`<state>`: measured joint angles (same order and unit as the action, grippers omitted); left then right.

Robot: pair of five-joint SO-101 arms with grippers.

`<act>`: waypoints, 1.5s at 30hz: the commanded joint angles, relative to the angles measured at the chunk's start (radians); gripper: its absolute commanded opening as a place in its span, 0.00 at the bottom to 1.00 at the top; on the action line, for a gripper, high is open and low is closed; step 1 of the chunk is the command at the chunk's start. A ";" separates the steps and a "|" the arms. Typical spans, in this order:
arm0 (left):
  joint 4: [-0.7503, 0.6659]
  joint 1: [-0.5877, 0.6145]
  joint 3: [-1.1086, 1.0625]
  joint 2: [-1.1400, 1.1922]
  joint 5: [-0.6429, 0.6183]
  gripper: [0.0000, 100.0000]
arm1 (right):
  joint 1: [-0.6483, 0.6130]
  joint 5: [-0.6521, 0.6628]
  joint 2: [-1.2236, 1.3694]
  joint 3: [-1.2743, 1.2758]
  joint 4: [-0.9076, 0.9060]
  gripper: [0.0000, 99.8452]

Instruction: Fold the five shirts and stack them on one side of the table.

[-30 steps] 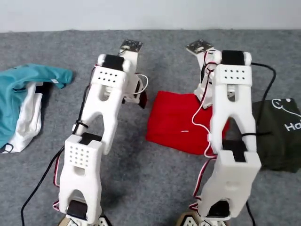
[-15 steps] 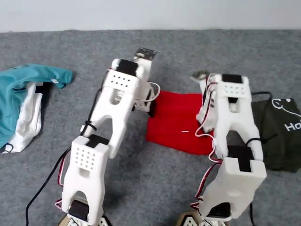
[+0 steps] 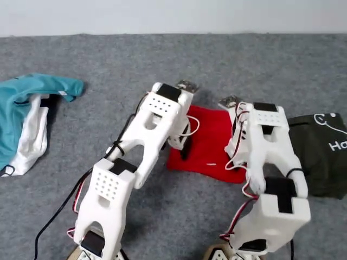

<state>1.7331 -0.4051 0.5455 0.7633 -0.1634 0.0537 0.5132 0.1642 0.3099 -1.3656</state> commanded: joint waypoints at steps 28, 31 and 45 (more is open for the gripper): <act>0.021 0.054 0.308 -0.112 0.072 0.25 | 0.044 -0.212 0.166 -0.149 0.346 0.26; 0.021 0.055 0.308 -0.140 0.072 0.25 | 0.030 -0.210 0.262 -0.190 0.341 0.26; 0.021 0.057 0.237 -0.153 0.072 0.25 | -0.079 -0.091 0.325 -0.226 0.283 0.01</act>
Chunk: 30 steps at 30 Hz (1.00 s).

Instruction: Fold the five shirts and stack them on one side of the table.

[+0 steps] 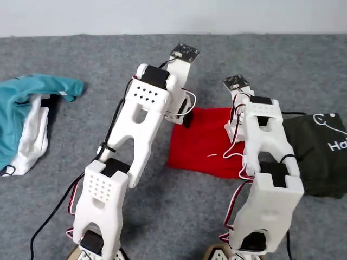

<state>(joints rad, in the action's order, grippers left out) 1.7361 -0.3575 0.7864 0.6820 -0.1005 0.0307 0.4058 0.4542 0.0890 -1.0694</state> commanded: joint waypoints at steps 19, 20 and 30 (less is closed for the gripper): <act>0.017 0.008 -0.010 -0.066 0.011 0.25 | 0.366 -0.381 -0.189 -0.407 -0.013 0.01; 0.017 0.006 -0.010 -0.064 0.011 0.25 | 0.392 -0.413 -0.197 -0.407 -0.015 0.01; 0.017 0.000 -0.010 -0.064 0.011 0.25 | 0.657 -0.488 -0.205 -0.400 -0.163 0.01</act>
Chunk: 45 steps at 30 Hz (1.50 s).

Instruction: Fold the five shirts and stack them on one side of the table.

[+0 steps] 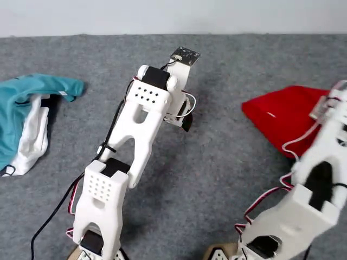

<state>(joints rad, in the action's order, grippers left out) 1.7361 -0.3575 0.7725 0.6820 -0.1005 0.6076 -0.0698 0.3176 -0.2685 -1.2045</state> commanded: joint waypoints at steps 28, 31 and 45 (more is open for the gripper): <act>0.018 0.075 0.004 -0.219 0.011 0.25 | 0.483 -0.040 -0.189 0.095 -0.202 0.24; 0.018 0.157 0.002 -0.273 0.011 0.25 | 0.463 -0.012 -0.260 0.101 -0.240 0.24; 0.015 0.838 -0.084 -0.219 0.005 0.25 | 0.430 0.158 -0.435 0.103 -0.352 0.24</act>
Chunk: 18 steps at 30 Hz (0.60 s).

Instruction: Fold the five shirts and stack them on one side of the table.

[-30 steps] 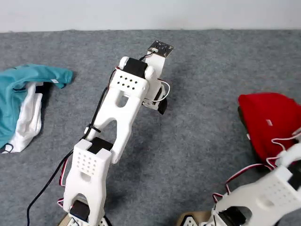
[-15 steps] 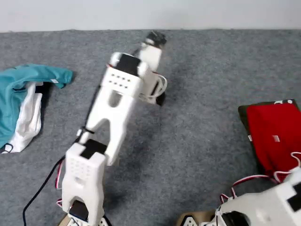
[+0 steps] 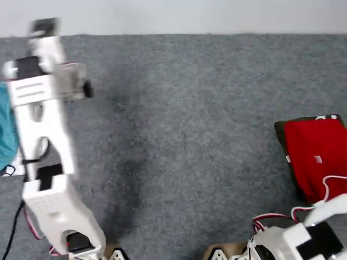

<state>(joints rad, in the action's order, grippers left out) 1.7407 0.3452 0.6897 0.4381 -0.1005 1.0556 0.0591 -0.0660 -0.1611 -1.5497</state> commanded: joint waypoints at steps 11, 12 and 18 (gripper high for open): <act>0.014 0.522 -0.005 0.021 0.005 0.25 | -0.202 0.104 -0.059 0.181 -0.016 0.24; 0.012 0.554 -0.004 0.011 0.005 0.25 | -0.216 0.104 -0.059 0.187 -0.016 0.24; -0.078 0.694 -0.002 0.028 0.005 0.25 | -0.269 0.109 -0.059 0.189 -0.019 0.24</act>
<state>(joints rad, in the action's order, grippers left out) 1.7208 0.9866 0.6759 0.5117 -0.1005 0.8147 0.1557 -0.0813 0.0322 -1.5620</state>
